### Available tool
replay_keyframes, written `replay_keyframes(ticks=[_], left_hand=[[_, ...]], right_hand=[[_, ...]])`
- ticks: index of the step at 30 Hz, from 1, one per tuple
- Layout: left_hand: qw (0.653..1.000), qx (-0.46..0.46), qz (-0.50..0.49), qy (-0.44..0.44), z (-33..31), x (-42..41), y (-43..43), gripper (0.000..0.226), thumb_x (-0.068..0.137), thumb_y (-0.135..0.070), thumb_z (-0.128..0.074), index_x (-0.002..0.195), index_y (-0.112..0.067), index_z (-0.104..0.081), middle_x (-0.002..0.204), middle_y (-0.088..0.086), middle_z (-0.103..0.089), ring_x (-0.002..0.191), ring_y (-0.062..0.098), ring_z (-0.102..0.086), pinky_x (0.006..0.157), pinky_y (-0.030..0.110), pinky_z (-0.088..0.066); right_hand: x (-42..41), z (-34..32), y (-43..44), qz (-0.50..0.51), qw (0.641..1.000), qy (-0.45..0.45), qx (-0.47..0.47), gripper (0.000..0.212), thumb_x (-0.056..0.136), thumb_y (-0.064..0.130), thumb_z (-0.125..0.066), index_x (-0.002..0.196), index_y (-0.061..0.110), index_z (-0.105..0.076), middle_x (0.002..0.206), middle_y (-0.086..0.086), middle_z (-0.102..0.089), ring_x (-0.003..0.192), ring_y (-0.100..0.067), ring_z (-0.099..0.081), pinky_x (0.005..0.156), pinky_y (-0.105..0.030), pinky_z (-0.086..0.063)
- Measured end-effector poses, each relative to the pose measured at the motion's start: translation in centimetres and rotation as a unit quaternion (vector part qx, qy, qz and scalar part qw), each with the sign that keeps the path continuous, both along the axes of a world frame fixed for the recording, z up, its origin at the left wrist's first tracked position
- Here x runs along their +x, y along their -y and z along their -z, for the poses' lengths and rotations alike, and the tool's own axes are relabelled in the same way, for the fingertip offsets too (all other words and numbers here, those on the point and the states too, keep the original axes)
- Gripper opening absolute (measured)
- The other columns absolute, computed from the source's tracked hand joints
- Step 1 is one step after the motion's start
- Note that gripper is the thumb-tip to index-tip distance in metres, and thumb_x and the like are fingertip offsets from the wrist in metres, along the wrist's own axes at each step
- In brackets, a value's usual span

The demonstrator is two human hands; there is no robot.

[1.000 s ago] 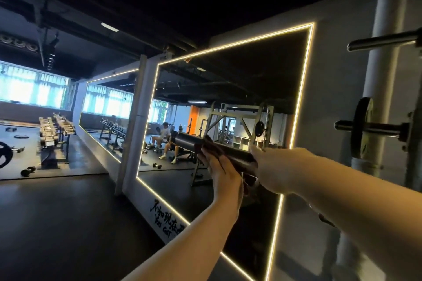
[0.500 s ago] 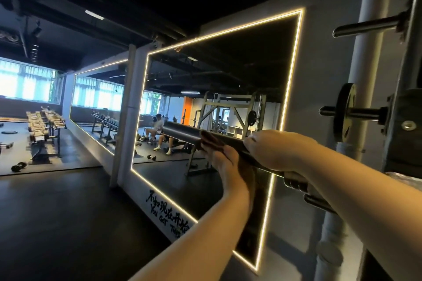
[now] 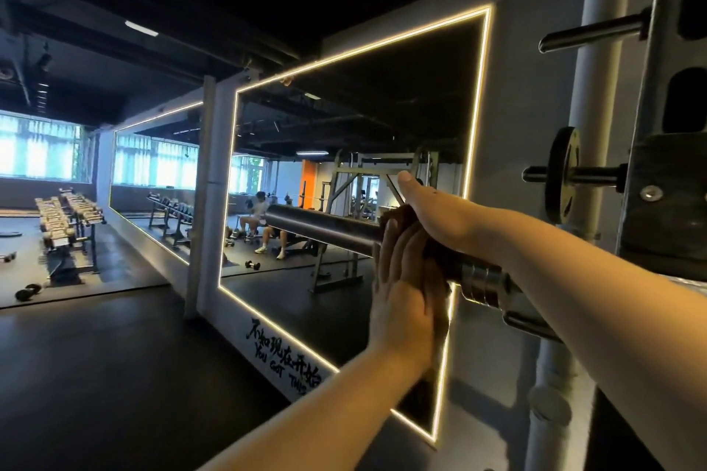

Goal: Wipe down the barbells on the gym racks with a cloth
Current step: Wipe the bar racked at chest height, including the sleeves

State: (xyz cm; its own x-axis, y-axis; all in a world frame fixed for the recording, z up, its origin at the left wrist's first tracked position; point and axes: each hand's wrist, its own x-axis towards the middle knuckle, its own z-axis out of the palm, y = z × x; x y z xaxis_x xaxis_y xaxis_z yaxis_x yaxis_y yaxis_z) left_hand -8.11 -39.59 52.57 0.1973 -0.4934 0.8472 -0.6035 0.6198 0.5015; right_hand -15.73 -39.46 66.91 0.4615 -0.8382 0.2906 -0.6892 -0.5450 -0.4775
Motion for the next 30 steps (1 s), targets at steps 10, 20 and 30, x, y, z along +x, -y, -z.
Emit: replay_keyframes(ticks=[10,20,30], left_hand=[[0.978,0.167,-0.065,0.11,-7.0,3.5,-0.1,0.037,0.094,-0.007,-0.061,0.131,-0.006,-0.059,0.136,0.019,-0.057,0.133,0.037,-0.049,0.117,0.044,-0.033],[0.987,0.097,-0.074,0.103,-5.3,7.3,1.8,0.021,0.098,-0.017,-0.048,0.115,-0.02,-0.061,0.123,0.003,-0.06,0.125,0.023,-0.05,0.12,0.035,-0.027],[0.984,0.044,-0.037,0.171,-4.9,10.5,3.1,0.026,0.109,-0.035,-0.03,0.118,-0.025,-0.053,0.111,-0.012,-0.052,0.107,0.0,-0.042,0.109,0.03,-0.033]], right_hand=[[0.0,0.7,-0.7,0.01,0.997,-0.026,-0.068,0.076,0.104,0.066,-0.011,0.148,0.011,-0.041,0.137,-0.012,-0.054,0.126,-0.027,-0.052,0.116,-0.048,-0.032],[-0.4,2.8,-0.5,0.087,0.94,-0.208,-0.254,0.066,0.103,0.066,-0.011,0.132,0.021,-0.049,0.111,0.0,-0.062,0.095,-0.017,-0.063,0.084,-0.039,-0.053],[1.9,2.8,1.0,0.132,0.887,-0.362,-0.254,0.028,0.107,0.039,-0.042,0.124,0.023,-0.057,0.088,0.003,-0.059,0.078,-0.017,-0.061,0.065,-0.031,-0.043]])
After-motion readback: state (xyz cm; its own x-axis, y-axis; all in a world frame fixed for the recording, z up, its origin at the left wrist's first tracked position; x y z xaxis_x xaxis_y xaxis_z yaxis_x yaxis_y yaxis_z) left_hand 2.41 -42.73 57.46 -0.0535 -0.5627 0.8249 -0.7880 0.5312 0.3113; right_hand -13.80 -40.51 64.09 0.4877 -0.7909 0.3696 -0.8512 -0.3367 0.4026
